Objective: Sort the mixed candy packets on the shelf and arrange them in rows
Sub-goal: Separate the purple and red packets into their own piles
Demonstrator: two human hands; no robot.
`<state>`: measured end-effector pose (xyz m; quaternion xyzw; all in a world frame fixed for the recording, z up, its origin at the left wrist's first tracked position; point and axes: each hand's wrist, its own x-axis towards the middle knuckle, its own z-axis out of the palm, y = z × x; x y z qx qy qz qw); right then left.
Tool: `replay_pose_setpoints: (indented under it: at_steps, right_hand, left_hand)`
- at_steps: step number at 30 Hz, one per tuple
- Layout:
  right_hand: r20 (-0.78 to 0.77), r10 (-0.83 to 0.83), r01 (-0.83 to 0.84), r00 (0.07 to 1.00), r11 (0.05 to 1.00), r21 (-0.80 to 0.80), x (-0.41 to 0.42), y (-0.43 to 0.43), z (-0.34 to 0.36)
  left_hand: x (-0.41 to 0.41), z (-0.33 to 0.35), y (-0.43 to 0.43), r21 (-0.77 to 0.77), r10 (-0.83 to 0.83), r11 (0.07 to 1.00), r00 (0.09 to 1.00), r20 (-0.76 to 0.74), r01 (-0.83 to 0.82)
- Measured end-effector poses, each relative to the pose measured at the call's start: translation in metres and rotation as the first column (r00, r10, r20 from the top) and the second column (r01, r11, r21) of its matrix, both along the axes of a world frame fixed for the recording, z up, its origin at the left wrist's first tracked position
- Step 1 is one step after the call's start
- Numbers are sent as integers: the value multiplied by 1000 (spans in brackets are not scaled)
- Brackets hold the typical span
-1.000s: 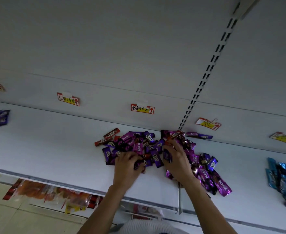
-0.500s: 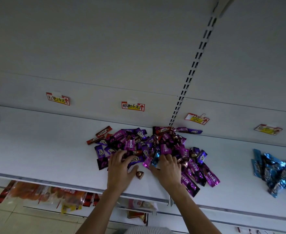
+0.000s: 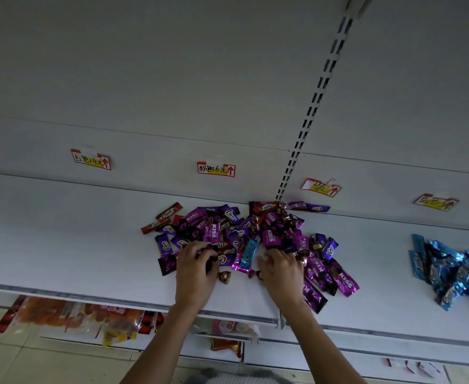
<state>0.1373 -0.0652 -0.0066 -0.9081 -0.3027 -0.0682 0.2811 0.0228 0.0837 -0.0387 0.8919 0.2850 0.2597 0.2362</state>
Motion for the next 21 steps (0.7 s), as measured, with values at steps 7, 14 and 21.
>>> replay_pose_setpoints:
  at_steps: [7, 14, 21]
  right_hand:
    - [-263, -111, 5, 958, 928, -372, -3, 38, 13]
    - [-223, -109, 87, 969, 991, -106, 9, 20, 12]
    - [-267, 73, -46, 961, 993, 106, 2, 28, 17]
  left_hand:
    - [1, 0, 3, 47, -133, 989, 986, -98, 138]
    - [1, 5, 9, 103, -52, 992, 983, -177, 71]
    - [12, 9, 18, 68, -26, 997, 987, -159, 37]
